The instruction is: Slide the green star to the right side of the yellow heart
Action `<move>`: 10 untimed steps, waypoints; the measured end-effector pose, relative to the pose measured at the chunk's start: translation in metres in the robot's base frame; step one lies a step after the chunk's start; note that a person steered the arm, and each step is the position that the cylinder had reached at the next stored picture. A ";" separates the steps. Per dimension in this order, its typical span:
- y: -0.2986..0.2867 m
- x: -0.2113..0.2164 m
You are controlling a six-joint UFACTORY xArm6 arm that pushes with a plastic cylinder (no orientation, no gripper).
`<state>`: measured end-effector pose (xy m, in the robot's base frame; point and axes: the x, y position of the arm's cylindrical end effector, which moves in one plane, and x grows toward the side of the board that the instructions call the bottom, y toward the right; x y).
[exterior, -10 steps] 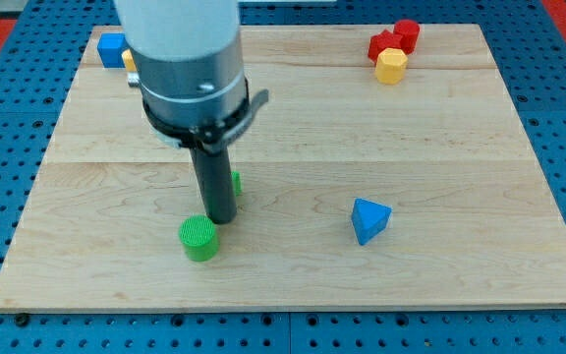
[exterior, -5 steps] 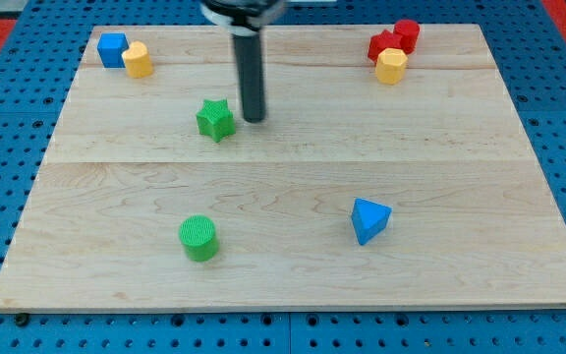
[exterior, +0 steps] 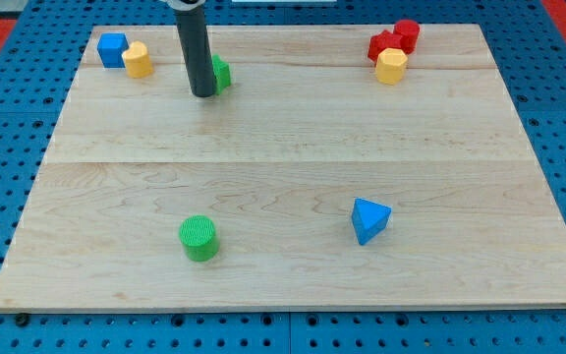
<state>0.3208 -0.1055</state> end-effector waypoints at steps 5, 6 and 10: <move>-0.021 -0.096; 0.015 -0.088; -0.051 -0.015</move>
